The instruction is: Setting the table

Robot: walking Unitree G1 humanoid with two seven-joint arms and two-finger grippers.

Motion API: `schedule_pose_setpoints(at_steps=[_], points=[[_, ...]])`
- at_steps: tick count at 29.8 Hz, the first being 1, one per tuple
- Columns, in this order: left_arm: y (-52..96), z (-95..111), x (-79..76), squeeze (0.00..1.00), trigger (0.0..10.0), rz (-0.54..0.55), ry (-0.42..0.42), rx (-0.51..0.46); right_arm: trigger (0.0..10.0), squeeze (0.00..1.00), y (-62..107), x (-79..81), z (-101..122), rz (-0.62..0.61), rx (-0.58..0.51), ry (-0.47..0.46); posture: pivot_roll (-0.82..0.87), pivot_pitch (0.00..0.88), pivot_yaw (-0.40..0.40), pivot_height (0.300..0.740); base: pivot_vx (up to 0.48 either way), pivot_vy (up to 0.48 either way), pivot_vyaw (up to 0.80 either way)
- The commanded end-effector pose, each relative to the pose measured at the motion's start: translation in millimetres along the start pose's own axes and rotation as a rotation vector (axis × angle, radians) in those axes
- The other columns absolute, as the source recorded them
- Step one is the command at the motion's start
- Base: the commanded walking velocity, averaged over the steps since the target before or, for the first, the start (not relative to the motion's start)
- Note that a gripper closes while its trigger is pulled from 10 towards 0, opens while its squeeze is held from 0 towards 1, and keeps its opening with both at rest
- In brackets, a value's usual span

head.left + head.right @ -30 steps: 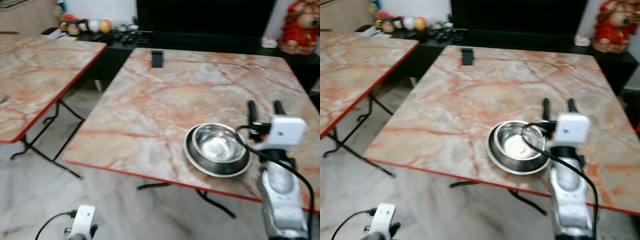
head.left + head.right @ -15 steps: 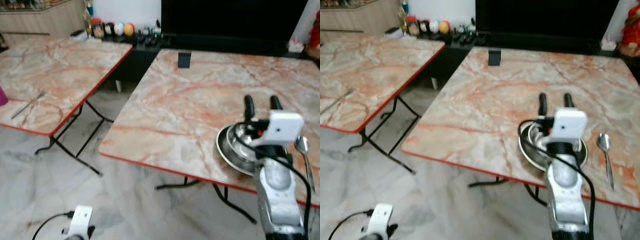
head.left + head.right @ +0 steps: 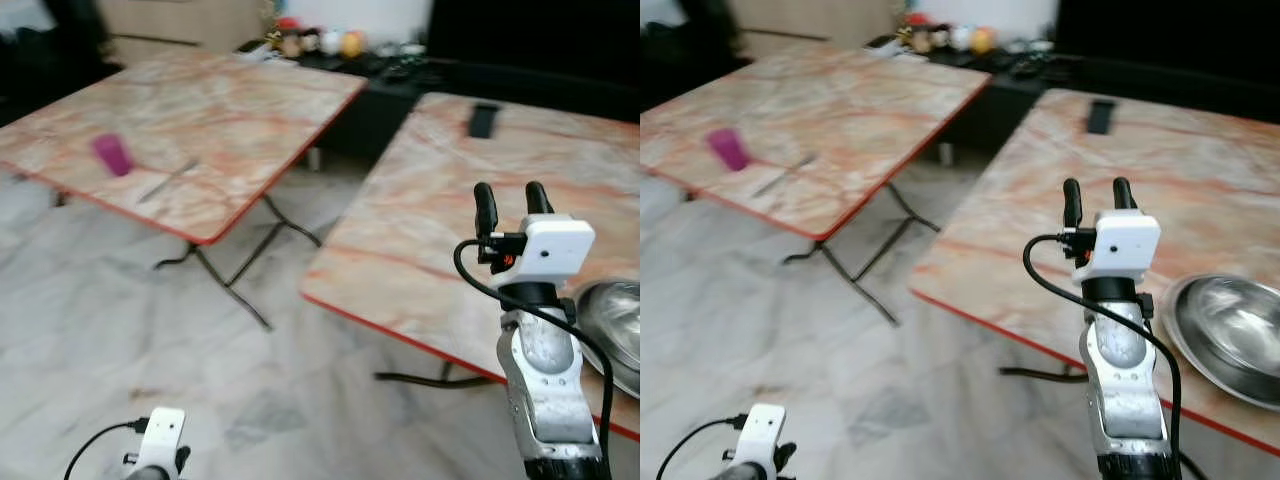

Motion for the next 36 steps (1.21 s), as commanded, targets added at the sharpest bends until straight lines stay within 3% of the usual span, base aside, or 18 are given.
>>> schedule_pose_setpoints(at_steps=[1, 27, 31, 33, 36], points=[[1.3, -6, 1.5, 0.0, 10.0, 0.004, 0.002, 0.026, 10.0, 0.0, 0.6, 1.1, -2, 0.005, 0.004, -0.002, -0.04, 0.0, 0.047, 0.724, 0.0, 0.27, 0.8], [1.7, -7, 3.6, 0.0, 10.0, 0.007, -0.018, 0.024, 10.0, 0.0, -7.2, 9.1, -10, 0.066, 0.03, -0.025, -0.04, 0.0, 0.04, 0.724, 0.0, 0.226, 0.74], [1.3, -6, 1.6, 0.0, 10.0, 0.004, -0.029, 0.02, 10.0, 0.0, -6.2, 7.9, -29, 0.071, 0.114, -0.026, -0.03, 0.0, 0.034, 0.724, 0.0, 0.0, 0.0], [1.1, -5, -1.0, 0.0, 10.0, -0.002, -0.02, 0.015, 10.0, 0.0, -2.4, 7.9, -50, 0.1, 0.203, 0.038, -0.03, 0.0, 0.033, 0.724, 0.0, 0.0, 0.0], [1.0, -5, -3.2, 0.0, 10.0, -0.009, -0.015, 0.008, 10.0, 0.0, 4.0, 2.7, -72, 0.098, 0.292, 0.044, -0.04, 0.0, 0.029, 0.724, 0.0, 0.0, 0.0]])
Point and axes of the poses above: a point about 5 cm out from each wrist's last joint towards the gripper, its own y axis pointing back from the gripper into the wrist, its own z axis along the axis of the wrist's last joint, x = y × z, the point moved 2 cm from there along -y, pointing out of the wrist towards the gripper, and after that the axes turned 4 degrees about -y, right-handed, at the moved point
